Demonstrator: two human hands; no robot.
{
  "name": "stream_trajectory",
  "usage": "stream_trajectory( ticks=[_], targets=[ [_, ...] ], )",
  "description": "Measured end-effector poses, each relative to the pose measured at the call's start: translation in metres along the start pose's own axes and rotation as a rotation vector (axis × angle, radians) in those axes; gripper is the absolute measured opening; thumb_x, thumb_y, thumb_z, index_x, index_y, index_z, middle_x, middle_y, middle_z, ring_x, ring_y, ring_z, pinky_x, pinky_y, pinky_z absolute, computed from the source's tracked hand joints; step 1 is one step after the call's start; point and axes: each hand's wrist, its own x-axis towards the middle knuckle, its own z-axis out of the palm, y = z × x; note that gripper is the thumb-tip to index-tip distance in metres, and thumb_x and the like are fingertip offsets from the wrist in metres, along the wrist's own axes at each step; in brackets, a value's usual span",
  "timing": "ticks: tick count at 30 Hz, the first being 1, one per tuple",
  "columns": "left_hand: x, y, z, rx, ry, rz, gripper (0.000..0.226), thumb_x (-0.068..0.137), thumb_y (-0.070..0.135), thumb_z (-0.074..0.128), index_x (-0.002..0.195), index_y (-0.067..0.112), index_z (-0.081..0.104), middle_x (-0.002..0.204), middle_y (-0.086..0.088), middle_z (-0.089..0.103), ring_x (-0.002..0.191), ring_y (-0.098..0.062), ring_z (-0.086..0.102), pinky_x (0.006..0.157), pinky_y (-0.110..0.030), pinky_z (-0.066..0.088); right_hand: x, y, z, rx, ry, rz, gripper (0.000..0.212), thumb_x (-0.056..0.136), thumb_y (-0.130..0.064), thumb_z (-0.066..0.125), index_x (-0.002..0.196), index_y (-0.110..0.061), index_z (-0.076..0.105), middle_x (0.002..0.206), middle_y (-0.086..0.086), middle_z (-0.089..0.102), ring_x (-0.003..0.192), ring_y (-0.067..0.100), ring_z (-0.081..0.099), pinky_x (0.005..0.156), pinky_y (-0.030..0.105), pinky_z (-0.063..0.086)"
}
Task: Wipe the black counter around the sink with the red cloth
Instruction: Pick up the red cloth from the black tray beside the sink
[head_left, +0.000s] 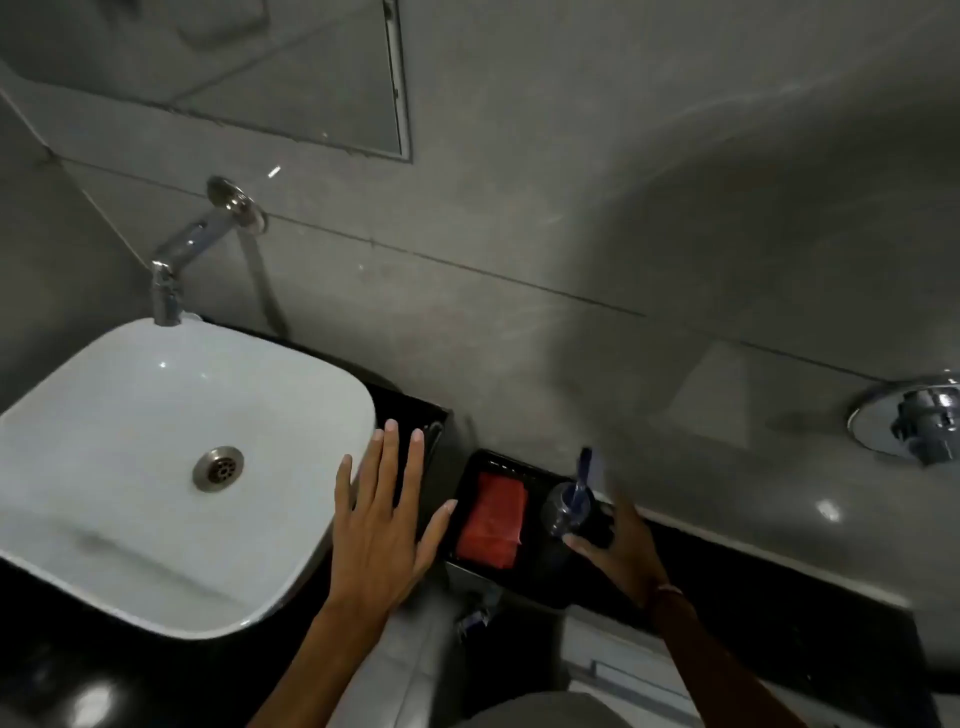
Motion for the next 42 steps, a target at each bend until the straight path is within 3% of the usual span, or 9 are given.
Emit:
stream_trajectory(
  ticks=[3, 6, 11, 15, 18, 23, 35, 40, 42],
  targets=[
    [0.003, 0.008, 0.005, -0.007, -0.026, -0.027, 0.075, 0.103, 0.06, 0.03, 0.159, 0.01, 0.031, 0.167, -0.019, 0.03, 0.154, -0.031, 0.034, 0.119, -0.058, 0.039, 0.033, -0.014, 0.01, 0.013, -0.008, -0.025, 0.108, 0.071, -0.022, 0.091, 0.157, -0.024, 0.025, 0.135, -0.027, 0.042, 0.12, 0.007, 0.048, 0.091, 0.009, 0.048],
    [-0.003, 0.013, 0.011, 0.009, -0.03, -0.055, 0.075, 0.103, 0.06, 0.028, 0.159, 0.01, 0.029, 0.168, -0.018, 0.029, 0.155, -0.03, 0.03, 0.121, -0.058, 0.036, 0.06, -0.02, 0.024, -0.2, 0.043, -0.066, 0.084, 0.077, -0.046, 0.083, 0.143, -0.016, 0.041, 0.129, -0.003, 0.048, 0.111, 0.007, 0.044, 0.095, 0.024, 0.045],
    [-0.006, 0.01, 0.012, 0.047, -0.04, -0.122, 0.076, 0.103, 0.06, 0.027, 0.161, 0.011, 0.025, 0.169, -0.017, 0.026, 0.157, -0.029, 0.026, 0.125, -0.058, 0.03, 0.067, -0.021, 0.035, -0.278, 0.106, -0.174, 0.071, 0.094, -0.061, 0.04, 0.138, -0.007, 0.051, 0.127, 0.01, 0.054, 0.113, 0.023, 0.058, 0.094, 0.016, 0.043],
    [-0.004, 0.009, 0.014, 0.053, -0.065, -0.17, 0.076, 0.104, 0.061, 0.023, 0.162, 0.012, 0.021, 0.171, -0.016, 0.021, 0.159, -0.029, 0.02, 0.126, -0.058, 0.027, 0.059, -0.016, 0.037, -0.396, -0.103, -0.225, 0.057, 0.099, -0.055, 0.044, 0.128, -0.009, 0.059, 0.127, 0.008, 0.057, 0.105, 0.023, 0.066, 0.088, 0.028, 0.054],
    [0.001, 0.009, 0.016, 0.045, -0.065, -0.184, 0.076, 0.103, 0.061, 0.022, 0.162, 0.014, 0.018, 0.172, -0.015, 0.019, 0.16, -0.028, 0.018, 0.127, -0.058, 0.025, 0.045, -0.013, 0.048, -0.543, -0.3, -0.326, 0.047, 0.101, -0.054, 0.044, 0.117, -0.015, 0.063, 0.125, -0.006, 0.052, 0.085, 0.008, 0.063, 0.074, 0.016, 0.044],
    [0.006, 0.009, 0.017, 0.039, -0.066, -0.187, 0.076, 0.103, 0.061, 0.024, 0.162, 0.012, 0.021, 0.171, -0.016, 0.02, 0.159, -0.028, 0.019, 0.127, -0.058, 0.025, 0.029, -0.011, 0.072, -0.728, -0.475, -0.268, 0.048, 0.103, -0.049, 0.039, 0.096, -0.009, 0.065, 0.1, 0.012, 0.068, 0.095, 0.025, 0.068, 0.075, 0.03, 0.05],
    [0.001, -0.009, 0.014, 0.036, -0.022, -0.182, 0.075, 0.103, 0.058, 0.031, 0.162, 0.014, 0.019, 0.171, -0.015, 0.022, 0.16, -0.028, 0.018, 0.126, -0.06, 0.027, 0.033, -0.021, 0.081, -0.846, -0.293, -0.137, 0.043, 0.095, -0.052, 0.051, 0.096, -0.013, 0.068, 0.102, 0.011, 0.069, 0.098, 0.03, 0.069, 0.082, 0.033, 0.05],
    [0.0, -0.017, 0.011, 0.029, 0.001, -0.192, 0.074, 0.104, 0.058, 0.028, 0.161, 0.012, 0.022, 0.171, -0.016, 0.022, 0.159, -0.03, 0.02, 0.126, -0.06, 0.027, 0.033, -0.025, 0.052, -0.682, 0.007, -0.27, 0.035, 0.096, -0.047, 0.058, 0.086, -0.014, 0.068, 0.082, 0.008, 0.07, 0.075, 0.027, 0.07, 0.061, 0.03, 0.05],
    [0.001, -0.019, 0.01, 0.027, 0.002, -0.192, 0.074, 0.104, 0.058, 0.029, 0.161, 0.012, 0.023, 0.17, -0.016, 0.023, 0.159, -0.03, 0.021, 0.126, -0.06, 0.027, 0.035, -0.025, 0.037, -0.508, 0.115, -0.235, 0.032, 0.096, -0.046, 0.06, 0.1, -0.015, 0.067, 0.093, 0.004, 0.068, 0.08, 0.021, 0.068, 0.065, 0.026, 0.048]
  ],
)
